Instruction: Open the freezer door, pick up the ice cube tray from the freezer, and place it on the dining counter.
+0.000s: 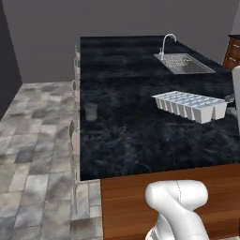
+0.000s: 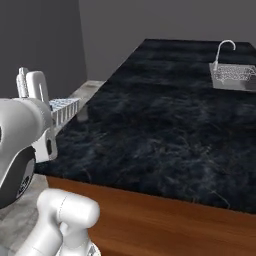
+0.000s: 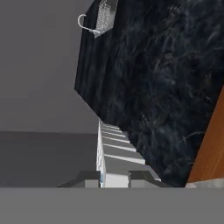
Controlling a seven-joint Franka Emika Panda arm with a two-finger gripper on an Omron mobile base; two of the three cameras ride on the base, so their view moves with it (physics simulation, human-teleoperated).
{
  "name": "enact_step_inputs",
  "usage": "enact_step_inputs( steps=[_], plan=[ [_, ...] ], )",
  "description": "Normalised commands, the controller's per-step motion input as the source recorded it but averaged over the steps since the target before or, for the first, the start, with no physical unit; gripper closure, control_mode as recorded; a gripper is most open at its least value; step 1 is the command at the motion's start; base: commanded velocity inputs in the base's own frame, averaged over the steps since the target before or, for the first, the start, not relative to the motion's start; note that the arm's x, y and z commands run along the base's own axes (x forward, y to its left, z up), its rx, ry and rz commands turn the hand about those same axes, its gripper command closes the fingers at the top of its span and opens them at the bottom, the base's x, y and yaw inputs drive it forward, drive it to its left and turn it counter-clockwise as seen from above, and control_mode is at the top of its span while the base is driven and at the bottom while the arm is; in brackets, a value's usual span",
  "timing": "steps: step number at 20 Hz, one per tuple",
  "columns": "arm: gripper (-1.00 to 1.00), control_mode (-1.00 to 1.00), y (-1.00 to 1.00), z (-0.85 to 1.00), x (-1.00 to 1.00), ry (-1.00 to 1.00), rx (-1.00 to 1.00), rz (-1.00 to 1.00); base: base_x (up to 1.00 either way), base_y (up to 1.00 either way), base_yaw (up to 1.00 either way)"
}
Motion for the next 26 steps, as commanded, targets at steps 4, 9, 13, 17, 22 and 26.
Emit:
enact_step_inputs(
  steps=[4,9,13,17,22,26],
  plan=[
    [1.00,1.00,0.00,0.00,0.00,0.00,0.00,0.00,0.55,0.30,-0.59],
    [1.00,1.00,0.00,0.00,0.00,0.00,0.00,0.00,0.58,0.38,-0.36],
    [1.00,1.00,0.00,0.00,0.00,0.00,0.00,0.00,0.53,0.21,-0.06],
    [1.00,1.00,0.00,0.00,0.00,0.00,0.00,0.00,0.60,0.12,0.00],
    [1.00,-1.00,0.12,-0.17,0.69,0.03,0.00,0.01,0.13,0.03,0.00],
    [1.00,-1.00,0.01,-0.27,1.00,0.06,0.00,0.08,0.00,0.00,0.00]
  ],
)
